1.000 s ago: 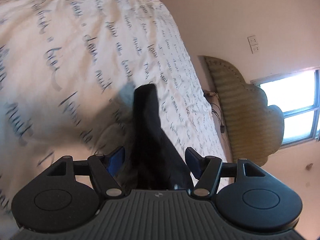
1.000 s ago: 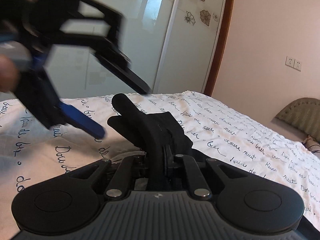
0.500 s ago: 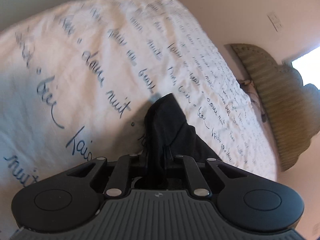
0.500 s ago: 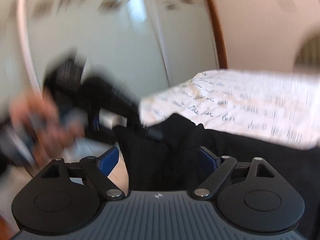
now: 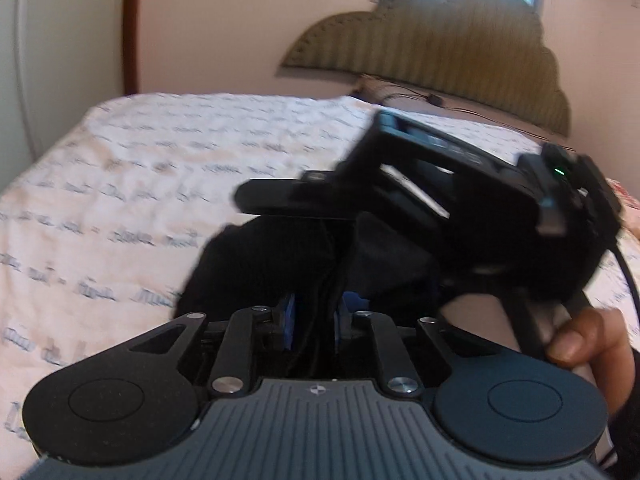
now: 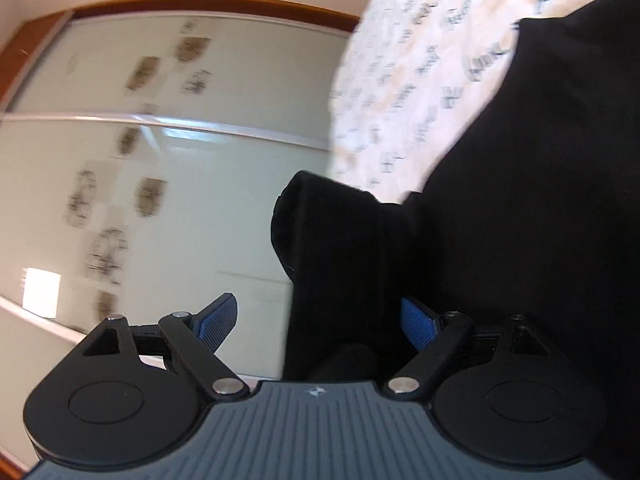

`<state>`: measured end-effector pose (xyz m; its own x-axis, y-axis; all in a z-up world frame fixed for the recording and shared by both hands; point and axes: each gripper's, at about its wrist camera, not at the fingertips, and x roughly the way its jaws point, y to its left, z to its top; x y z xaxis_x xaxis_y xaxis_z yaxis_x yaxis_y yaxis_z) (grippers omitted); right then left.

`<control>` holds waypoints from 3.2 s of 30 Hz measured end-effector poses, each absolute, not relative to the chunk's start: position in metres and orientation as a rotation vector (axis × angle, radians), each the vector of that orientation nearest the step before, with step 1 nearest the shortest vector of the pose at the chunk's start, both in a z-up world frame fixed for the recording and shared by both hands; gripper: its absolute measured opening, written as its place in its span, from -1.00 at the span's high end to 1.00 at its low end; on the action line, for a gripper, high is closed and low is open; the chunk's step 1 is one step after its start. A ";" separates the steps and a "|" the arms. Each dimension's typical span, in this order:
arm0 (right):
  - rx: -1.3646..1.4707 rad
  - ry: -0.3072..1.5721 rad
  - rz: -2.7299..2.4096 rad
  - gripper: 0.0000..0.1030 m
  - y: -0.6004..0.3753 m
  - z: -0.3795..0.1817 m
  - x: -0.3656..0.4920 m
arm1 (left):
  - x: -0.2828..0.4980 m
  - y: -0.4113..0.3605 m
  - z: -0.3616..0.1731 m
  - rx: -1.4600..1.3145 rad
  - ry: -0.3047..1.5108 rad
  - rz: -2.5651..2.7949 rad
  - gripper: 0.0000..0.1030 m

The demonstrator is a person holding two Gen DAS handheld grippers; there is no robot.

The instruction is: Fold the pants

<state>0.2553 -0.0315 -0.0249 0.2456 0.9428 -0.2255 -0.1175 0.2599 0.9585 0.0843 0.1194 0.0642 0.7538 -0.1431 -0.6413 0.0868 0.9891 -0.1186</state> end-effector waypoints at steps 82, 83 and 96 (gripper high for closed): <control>0.912 0.962 0.625 0.62 -0.288 -0.033 0.227 | 0.033 0.028 -0.004 -0.127 0.698 -0.046 -0.44; 0.906 0.971 0.618 0.62 -0.289 -0.035 0.228 | 0.033 0.028 -0.005 -0.126 0.699 -0.047 -0.45; 0.916 0.985 0.598 0.62 -0.294 -0.040 0.230 | 0.034 0.026 -0.005 -0.125 0.696 -0.052 -0.51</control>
